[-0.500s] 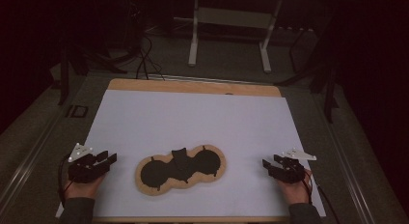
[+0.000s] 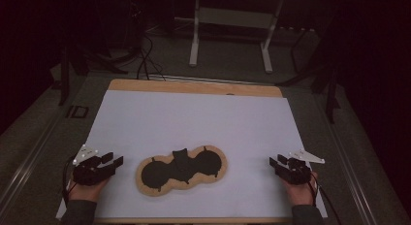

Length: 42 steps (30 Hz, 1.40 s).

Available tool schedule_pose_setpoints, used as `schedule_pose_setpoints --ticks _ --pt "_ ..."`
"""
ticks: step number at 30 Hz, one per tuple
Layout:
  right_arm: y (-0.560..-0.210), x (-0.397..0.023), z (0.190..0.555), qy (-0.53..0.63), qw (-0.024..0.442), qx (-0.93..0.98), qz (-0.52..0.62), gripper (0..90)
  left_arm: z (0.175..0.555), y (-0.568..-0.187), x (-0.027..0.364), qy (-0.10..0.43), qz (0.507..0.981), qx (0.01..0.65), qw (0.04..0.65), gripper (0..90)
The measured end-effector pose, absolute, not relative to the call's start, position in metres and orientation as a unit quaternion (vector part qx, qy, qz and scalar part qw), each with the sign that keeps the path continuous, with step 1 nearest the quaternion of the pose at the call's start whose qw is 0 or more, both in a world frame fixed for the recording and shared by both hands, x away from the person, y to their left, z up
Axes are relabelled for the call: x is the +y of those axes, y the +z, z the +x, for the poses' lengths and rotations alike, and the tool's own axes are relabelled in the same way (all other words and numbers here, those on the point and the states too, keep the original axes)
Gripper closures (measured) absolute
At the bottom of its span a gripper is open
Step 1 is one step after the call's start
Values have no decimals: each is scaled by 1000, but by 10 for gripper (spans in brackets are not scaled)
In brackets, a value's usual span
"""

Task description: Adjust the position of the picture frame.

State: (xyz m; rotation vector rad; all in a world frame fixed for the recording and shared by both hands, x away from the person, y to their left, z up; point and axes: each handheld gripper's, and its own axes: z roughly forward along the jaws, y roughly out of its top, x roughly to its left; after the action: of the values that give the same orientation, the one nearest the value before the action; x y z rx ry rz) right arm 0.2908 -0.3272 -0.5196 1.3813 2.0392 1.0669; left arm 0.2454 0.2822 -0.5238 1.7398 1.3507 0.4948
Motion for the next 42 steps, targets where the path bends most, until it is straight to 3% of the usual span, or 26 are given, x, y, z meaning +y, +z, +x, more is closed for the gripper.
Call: schedule_pose_setpoints --ticks 7,18,26,34,42 --pt "-517 -319 289 388 229 747 489 582 243 -520 278 198 701 533 431 542" --pt "-501 -306 285 415 233 740 475 638 242 -518 270 188 707 532 426 679" --pt "-491 -283 285 422 231 751 452 679 240 -515 264 207 712 528 414 695" --pt "-489 -273 285 430 223 754 444 700 241 -518 256 196 736 509 401 890" --pt "-494 -262 285 421 208 770 433 784 240 -519 250 185 744 504 397 900"
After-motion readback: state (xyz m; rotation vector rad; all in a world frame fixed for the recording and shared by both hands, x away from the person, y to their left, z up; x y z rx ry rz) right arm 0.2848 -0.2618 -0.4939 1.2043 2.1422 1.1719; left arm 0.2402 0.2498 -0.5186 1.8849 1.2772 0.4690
